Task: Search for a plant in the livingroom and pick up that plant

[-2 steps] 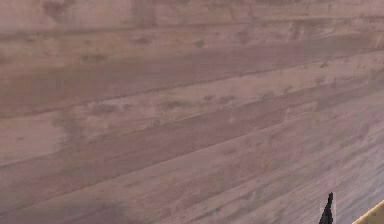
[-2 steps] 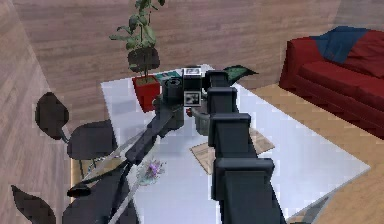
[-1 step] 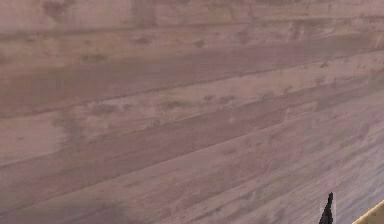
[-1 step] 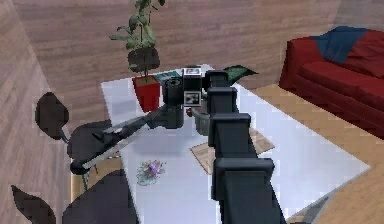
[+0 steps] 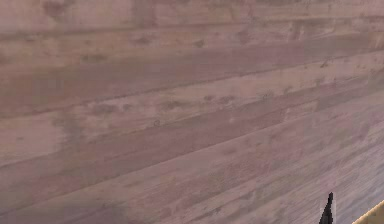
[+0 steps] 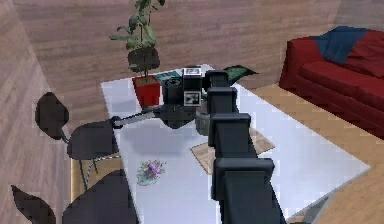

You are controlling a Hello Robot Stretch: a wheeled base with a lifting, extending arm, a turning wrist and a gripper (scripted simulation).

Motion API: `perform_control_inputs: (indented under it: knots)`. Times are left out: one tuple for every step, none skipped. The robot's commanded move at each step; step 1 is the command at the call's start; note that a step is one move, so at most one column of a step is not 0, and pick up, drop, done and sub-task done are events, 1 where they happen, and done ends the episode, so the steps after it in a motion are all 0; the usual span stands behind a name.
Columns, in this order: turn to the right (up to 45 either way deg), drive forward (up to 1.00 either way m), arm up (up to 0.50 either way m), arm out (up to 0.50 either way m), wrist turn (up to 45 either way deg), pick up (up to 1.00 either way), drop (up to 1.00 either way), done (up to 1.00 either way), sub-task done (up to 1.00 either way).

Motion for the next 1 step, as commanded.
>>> perform_control_inputs:
  knots:
    - [0.0,0.0,0.0,0.0,9.0,0.0,0.0,0.0,0.0]
